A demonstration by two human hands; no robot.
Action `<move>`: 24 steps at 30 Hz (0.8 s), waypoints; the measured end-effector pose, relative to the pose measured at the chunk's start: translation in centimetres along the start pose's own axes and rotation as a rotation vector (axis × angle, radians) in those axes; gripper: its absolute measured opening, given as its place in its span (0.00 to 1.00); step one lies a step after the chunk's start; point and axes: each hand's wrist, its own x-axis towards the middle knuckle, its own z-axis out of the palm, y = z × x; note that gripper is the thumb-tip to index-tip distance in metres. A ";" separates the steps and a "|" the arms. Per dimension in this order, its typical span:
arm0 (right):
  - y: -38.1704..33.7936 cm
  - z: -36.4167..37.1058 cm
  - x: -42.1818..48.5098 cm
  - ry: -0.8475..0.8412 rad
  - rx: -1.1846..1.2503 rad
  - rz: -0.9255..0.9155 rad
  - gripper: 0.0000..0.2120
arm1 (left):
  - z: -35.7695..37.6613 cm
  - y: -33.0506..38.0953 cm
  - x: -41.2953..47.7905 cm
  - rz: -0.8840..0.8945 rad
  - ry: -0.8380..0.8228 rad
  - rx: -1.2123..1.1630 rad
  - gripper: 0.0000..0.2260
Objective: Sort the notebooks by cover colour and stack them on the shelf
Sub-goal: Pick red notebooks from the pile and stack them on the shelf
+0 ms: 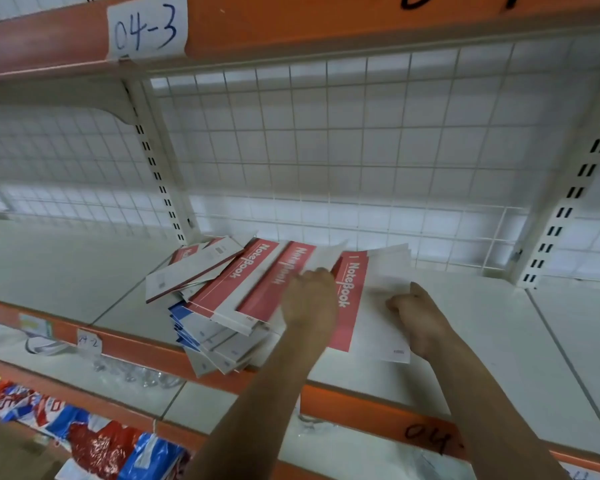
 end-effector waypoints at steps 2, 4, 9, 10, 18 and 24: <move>0.3 0.0 0.2 0.019 0.093 0.009 0.14 | -0.9 2.4 -0.8 0.114 0.028 -0.070 0.12; 0.5 -0.1 0.4 0.036 0.184 0.030 0.15 | -1.0 4.7 -1.7 0.214 0.024 -0.152 0.10; 0.7 -2.4 0.0 0.081 0.208 -0.006 0.17 | -0.1 6.4 -0.5 0.316 -0.045 -0.448 0.15; 0.8 -3.0 -0.1 0.082 0.194 -0.031 0.14 | 0.1 6.3 -0.1 0.319 -0.036 -0.510 0.14; -0.9 -7.3 -2.4 0.200 0.139 -0.418 0.16 | 1.9 8.1 2.1 -0.102 0.118 -1.124 0.34; -1.4 -11.8 -3.8 0.334 -0.166 -0.589 0.09 | 1.0 12.1 0.5 0.083 0.242 -1.419 0.10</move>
